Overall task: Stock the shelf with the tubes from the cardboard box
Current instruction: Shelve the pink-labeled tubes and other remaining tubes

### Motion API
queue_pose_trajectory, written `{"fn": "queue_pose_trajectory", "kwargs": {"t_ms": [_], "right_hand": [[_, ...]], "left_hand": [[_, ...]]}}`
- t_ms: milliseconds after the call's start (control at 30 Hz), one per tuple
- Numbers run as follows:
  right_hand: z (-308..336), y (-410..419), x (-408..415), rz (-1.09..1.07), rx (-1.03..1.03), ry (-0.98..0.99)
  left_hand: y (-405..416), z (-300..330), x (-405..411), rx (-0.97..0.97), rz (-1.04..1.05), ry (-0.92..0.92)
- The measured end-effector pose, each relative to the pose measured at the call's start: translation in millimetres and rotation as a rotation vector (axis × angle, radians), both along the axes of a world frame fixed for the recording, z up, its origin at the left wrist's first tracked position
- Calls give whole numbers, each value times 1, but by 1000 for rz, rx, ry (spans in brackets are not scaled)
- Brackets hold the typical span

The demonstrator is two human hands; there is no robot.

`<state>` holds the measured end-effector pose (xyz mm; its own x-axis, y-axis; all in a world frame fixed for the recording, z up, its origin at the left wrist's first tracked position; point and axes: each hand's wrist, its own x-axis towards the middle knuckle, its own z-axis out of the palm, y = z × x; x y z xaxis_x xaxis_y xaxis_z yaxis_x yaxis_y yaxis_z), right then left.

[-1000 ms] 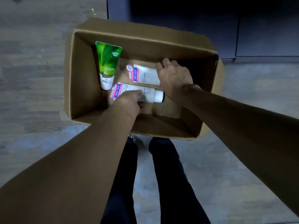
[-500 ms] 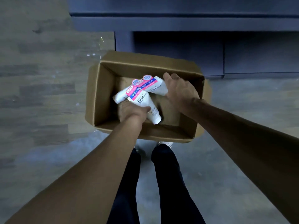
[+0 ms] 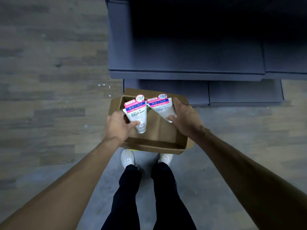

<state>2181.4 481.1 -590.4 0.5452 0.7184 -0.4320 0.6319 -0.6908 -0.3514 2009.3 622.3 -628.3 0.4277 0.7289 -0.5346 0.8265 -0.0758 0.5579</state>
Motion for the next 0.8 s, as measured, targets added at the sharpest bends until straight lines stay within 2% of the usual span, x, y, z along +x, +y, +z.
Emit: {"fn": "queue_pose_trajectory", "kwargs": {"t_ms": [133,233,333,600,800], "right_hand": [[46,-9,-10,-80,22,-14],[86,-11,-14,-115,29,-19],[125,-7,-11,-136,39,-39],[230,10,-4,-206,222,-181],[290,10,7,-270,321,-248]], "left_hand": [[14,46,-13,-65,7,-108],[20,85,-17,-66,-60,-139],[25,124,-18,-13,-122,-171],[48,212,-11,159,-244,-256],[70,293,21,296,-339,-403]]}}
